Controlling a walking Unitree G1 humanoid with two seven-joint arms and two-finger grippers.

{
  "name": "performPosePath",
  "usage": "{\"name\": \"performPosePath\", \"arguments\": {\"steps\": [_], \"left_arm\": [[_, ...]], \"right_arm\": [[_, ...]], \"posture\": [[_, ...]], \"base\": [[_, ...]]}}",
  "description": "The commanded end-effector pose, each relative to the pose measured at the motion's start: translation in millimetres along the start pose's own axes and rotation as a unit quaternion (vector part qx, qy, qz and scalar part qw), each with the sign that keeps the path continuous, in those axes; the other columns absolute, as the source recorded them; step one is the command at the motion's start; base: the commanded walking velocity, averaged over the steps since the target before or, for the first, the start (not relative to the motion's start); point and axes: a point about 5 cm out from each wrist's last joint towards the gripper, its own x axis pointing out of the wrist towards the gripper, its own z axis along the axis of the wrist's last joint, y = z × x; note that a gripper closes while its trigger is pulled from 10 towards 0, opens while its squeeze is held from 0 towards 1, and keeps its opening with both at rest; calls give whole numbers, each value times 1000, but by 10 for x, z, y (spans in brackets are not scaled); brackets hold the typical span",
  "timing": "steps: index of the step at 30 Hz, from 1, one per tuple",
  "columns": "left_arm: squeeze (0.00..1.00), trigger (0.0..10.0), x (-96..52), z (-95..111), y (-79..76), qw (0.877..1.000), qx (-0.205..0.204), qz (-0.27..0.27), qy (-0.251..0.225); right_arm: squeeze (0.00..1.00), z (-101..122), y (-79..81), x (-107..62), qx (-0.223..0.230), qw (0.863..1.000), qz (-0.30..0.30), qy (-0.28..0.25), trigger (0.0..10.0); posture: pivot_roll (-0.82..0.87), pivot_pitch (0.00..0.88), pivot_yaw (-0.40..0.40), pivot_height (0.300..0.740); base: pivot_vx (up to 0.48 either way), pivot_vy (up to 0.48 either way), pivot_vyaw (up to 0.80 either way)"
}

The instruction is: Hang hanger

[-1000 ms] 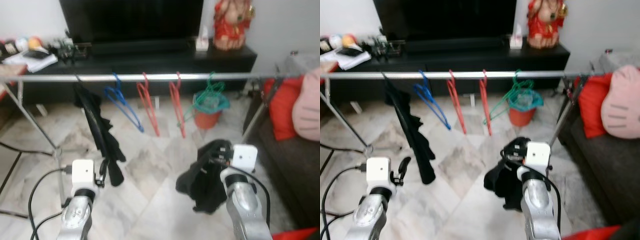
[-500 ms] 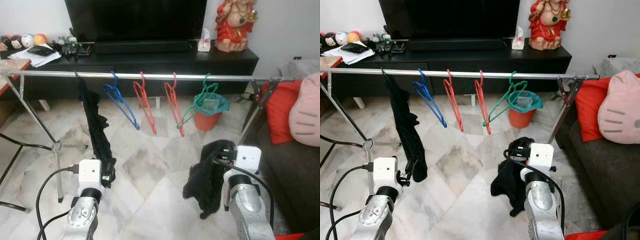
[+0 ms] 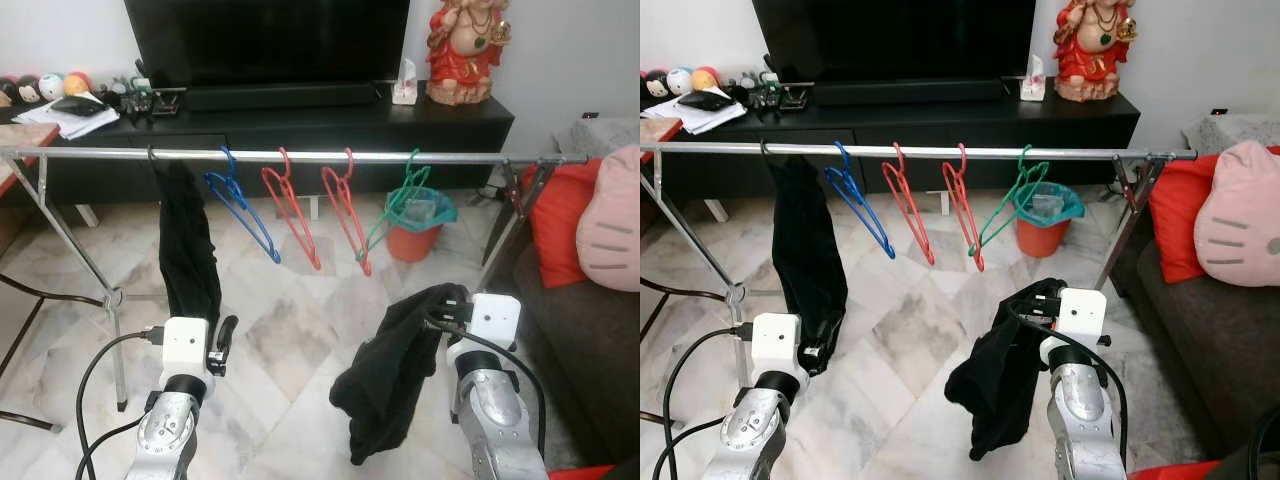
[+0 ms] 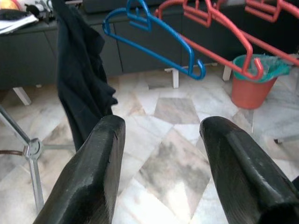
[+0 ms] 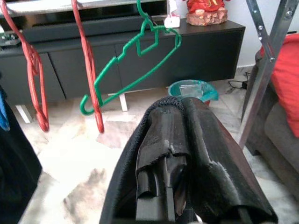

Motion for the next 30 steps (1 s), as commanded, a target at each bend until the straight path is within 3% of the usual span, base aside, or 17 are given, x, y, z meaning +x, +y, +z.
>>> {"name": "performPosePath", "arguments": {"steps": [1,5,11,26,30], "left_arm": [[0,10000,27,74,-4,1000,1,-1,-12],[0,10000,26,80,0,1000,5,-1,-15],[0,10000,19,94,21,1000,6,6,-18],[0,10000,36,176,79,999,13,36,-34],[0,10000,31,235,118,998,16,48,-44]], "right_arm": [[0,120,15,54,8,1000,-2,-27,10000],[0,117,10,61,14,1000,-3,-25,10000],[0,126,11,64,15,1000,0,-27,10000],[0,142,-43,80,7,999,-3,-32,10000],[0,139,-54,78,6,999,-3,-32,10000]], "posture": [[-32,0,13,740],[-32,0,13,740],[-33,0,12,740],[-34,0,7,740],[-31,0,2,740]], "base": [[285,0,0],[317,0,0],[334,0,-744],[330,0,0],[0,0,0]]}}
